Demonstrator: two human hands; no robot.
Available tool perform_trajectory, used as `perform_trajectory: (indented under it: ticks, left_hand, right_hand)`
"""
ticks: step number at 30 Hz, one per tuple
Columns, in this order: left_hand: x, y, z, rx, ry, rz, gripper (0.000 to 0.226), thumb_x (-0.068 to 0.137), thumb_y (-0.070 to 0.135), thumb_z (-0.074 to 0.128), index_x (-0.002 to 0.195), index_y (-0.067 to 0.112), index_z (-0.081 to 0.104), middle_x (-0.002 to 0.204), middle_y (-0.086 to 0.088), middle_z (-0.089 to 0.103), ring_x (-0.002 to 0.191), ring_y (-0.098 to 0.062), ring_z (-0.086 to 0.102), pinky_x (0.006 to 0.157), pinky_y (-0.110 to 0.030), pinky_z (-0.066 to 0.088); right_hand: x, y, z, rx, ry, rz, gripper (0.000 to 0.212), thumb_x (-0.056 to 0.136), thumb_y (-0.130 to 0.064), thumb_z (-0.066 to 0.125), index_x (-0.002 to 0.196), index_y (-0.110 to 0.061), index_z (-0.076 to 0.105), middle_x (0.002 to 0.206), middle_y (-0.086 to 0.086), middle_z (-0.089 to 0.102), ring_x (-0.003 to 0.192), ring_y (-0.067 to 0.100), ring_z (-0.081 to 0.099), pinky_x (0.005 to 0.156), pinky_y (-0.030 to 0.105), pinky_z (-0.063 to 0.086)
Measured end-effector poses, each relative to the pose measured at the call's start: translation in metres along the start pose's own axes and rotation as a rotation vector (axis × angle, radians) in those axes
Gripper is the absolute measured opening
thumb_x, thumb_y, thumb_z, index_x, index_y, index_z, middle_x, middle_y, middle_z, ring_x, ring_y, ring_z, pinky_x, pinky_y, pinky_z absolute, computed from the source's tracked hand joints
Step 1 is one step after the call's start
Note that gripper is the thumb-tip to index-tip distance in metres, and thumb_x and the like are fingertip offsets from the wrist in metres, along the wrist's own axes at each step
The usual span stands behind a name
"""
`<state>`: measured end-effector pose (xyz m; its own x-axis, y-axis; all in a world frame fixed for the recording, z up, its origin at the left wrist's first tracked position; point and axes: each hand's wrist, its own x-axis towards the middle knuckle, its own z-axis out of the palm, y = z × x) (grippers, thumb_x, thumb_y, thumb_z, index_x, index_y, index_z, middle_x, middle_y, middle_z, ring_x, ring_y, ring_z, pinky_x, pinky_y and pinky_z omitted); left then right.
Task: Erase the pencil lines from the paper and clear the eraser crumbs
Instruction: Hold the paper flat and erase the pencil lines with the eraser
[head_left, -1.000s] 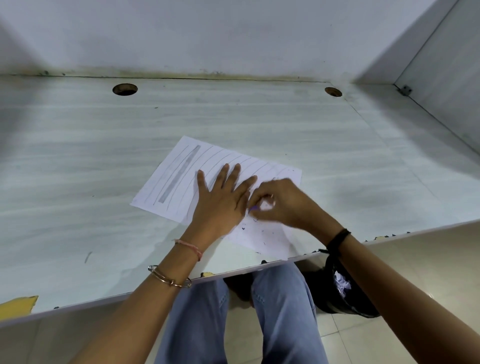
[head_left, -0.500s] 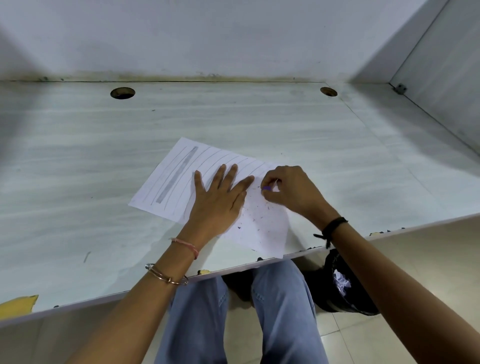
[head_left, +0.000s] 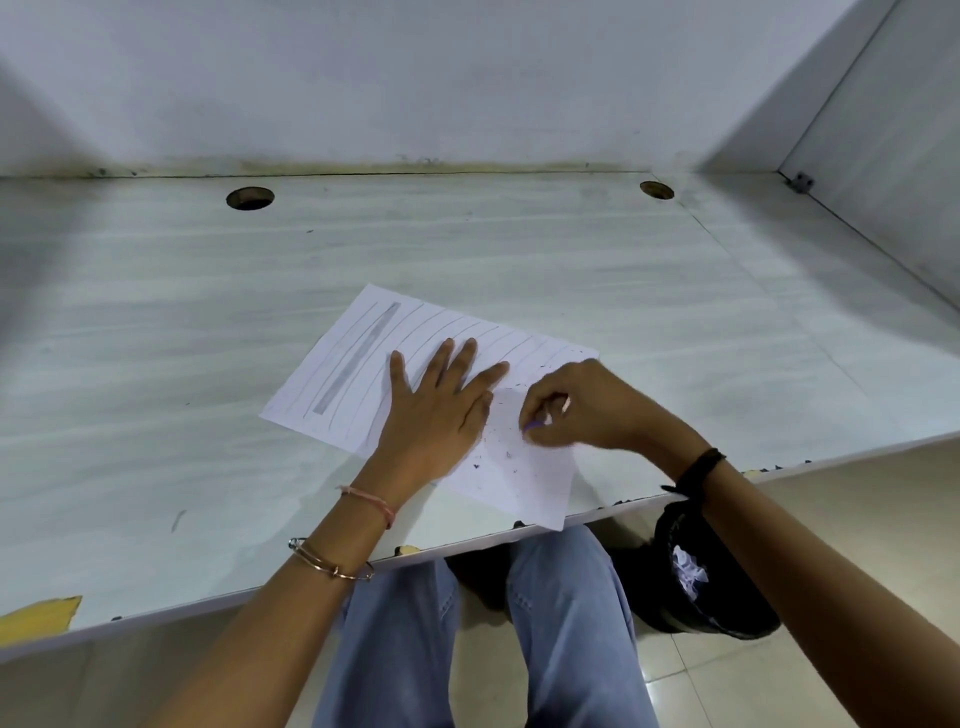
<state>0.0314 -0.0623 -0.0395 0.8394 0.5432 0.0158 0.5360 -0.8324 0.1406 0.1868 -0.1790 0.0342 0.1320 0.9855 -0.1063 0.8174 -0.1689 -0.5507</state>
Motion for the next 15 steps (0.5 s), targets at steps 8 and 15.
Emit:
perform_trajectory:
  ticks: [8, 15]
  left_hand:
    - [0.003, 0.006, -0.012, -0.052, 0.014, -0.025, 0.057, 0.095, 0.065, 0.016, 0.146, 0.043, 0.028, 0.158, 0.001, 0.019, 0.146, -0.025, 0.013, 0.11, -0.07, 0.006]
    - [0.012, 0.016, 0.004, -0.064, 0.08, 0.083, 0.095, 0.074, 0.087, 0.002, 0.149, 0.033, 0.026, 0.164, 0.002, 0.002, 0.15, -0.019, -0.005, 0.111, -0.066, -0.009]
  right_hand:
    - [-0.006, 0.026, 0.015, 0.145, 0.341, 0.145, 0.013, 0.079, -0.004, 0.069, 0.086, -0.015, 0.068, 0.088, -0.004, 0.066, 0.074, 0.008, 0.059, 0.068, 0.011, 0.045]
    - [0.0, 0.023, 0.007, 0.216, 0.317, 0.205, 0.013, 0.078, -0.006, 0.07, 0.08, -0.018, 0.071, 0.078, -0.006, 0.069, 0.067, 0.001, 0.057, 0.063, 0.005, 0.043]
